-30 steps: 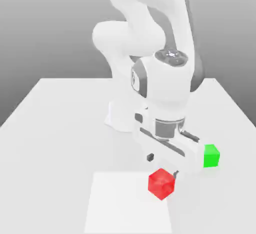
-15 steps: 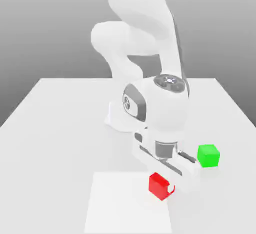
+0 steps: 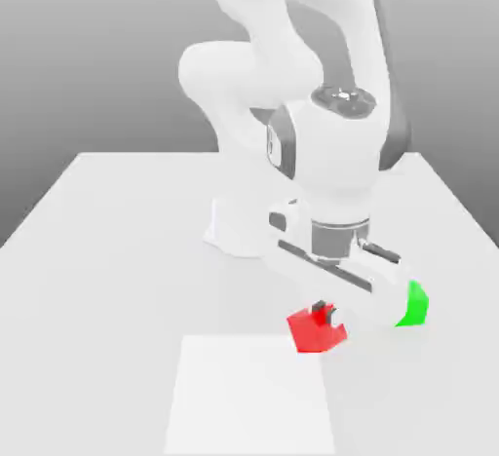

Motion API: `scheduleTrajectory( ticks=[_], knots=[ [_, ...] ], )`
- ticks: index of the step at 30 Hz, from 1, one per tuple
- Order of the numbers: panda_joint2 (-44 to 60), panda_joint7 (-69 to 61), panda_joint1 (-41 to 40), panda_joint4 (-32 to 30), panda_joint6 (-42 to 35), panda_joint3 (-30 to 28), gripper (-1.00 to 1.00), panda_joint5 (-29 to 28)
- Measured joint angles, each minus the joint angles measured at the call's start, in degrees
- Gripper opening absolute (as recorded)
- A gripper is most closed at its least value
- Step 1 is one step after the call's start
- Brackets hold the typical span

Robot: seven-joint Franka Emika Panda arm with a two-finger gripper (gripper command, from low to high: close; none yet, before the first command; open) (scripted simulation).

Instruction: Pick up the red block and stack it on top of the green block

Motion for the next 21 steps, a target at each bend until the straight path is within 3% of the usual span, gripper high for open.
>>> scheduleTrajectory(
  ticks=[9, 21],
  knots=[
    [-10.9, -28.6, 21.4, -3.6, -6.2, 2.8, -1.00, 12.6],
    [-6.3, -31.1, 23.3, -2.0, -4.8, 3.2, -1.00, 14.7]
  ],
)
